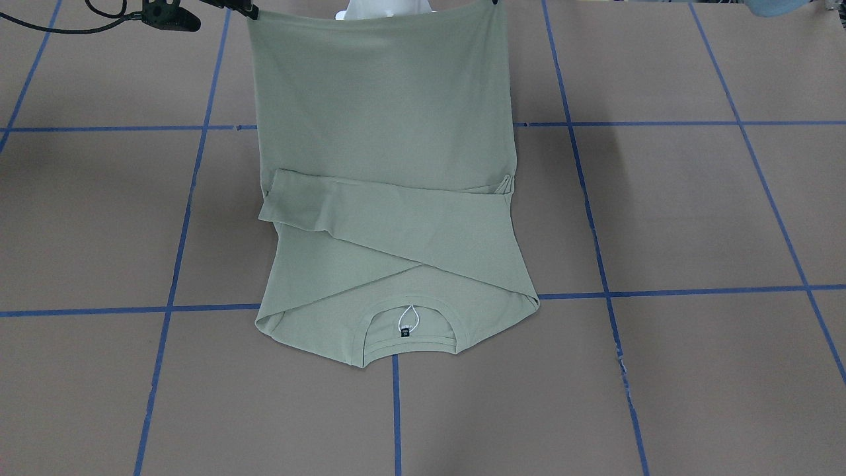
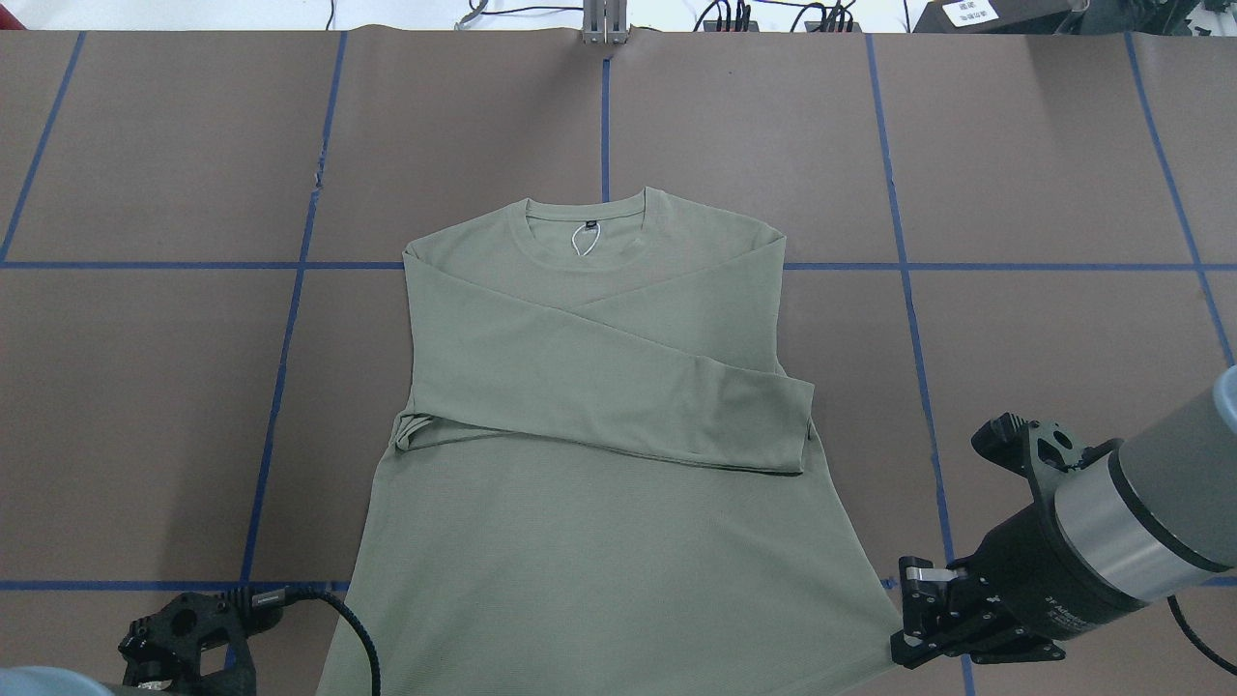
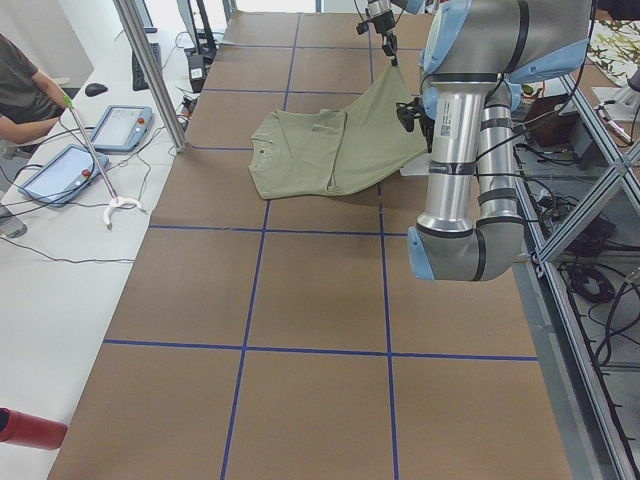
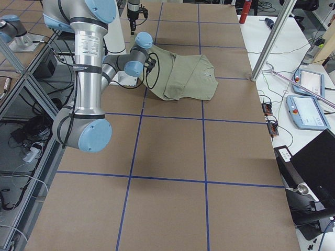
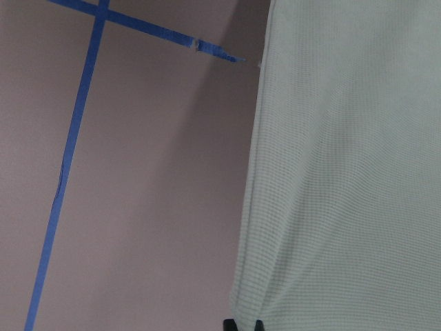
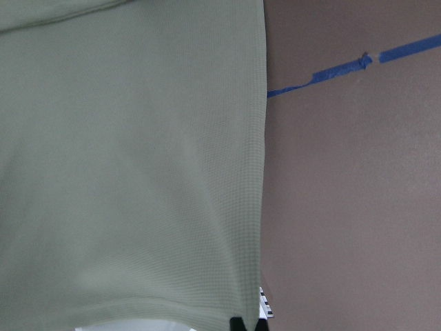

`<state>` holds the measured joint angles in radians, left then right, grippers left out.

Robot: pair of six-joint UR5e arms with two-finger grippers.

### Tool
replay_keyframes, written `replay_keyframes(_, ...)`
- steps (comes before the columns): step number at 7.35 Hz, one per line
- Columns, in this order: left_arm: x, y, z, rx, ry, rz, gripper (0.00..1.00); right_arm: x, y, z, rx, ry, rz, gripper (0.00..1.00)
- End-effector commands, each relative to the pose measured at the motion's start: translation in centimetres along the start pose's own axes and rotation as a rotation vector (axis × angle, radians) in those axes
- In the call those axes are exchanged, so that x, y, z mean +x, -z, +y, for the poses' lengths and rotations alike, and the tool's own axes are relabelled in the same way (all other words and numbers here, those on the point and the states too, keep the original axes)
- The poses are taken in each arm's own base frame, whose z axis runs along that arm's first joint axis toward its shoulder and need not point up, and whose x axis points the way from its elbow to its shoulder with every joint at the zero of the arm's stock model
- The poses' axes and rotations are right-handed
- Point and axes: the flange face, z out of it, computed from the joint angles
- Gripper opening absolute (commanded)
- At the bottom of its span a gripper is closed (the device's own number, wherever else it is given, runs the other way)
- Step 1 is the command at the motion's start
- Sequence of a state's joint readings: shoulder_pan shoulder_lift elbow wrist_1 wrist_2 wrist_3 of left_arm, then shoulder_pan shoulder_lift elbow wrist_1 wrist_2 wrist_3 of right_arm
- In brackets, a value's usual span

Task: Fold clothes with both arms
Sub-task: 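Lift both hem corners and fold them toward the collar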

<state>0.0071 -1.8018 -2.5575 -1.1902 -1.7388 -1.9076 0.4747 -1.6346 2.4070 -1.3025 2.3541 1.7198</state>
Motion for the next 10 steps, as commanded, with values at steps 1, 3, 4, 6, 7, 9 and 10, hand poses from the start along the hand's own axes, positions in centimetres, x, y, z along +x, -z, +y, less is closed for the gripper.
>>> replay_keyframes(1, 0.9, 1.8, -3.5, 0.065, -0.001, 0.049, 0.0, -0.2, 1.9, -2.8, 0.077, -0.027, -0.035, 0.0)
replay_keyframes(3, 1.8, 4.4, -9.6, 0.187, -0.017, 0.089, 0.0, -2.6, 3.4, -7.2, 0.171, -0.035, -0.088, 0.0)
replay_keyframes(4, 2.4, 4.5, -12.3, 0.214, -0.003, 0.075, 0.0, -3.2, 4.4, -9.7, 0.214, -0.062, -0.105, 0.0)
replay_keyframes(6, 5.2, 5.2, -18.3, 0.307, 0.029, 0.082, 0.0, -7.4, 6.7, -15.5, 0.3, -0.095, -0.156, 0.0)
replay_keyframes(7, 6.0, 4.7, -21.5, 0.343, 0.048, 0.095, 0.0, -9.0, 6.9, -18.0, 0.339, -0.111, -0.161, 0.0)
replay_keyframes(9, 7.0, 3.2, -28.3, 0.41, 0.077, 0.137, 0.0, -11.8, 6.4, -22.2, 0.42, -0.108, -0.146, 0.0)
replay_keyframes(10, 7.4, 3.8, -31.2, 0.444, 0.105, 0.158, 0.0, -12.2, 6.3, -23.8, 0.437, -0.115, -0.134, 0.0)
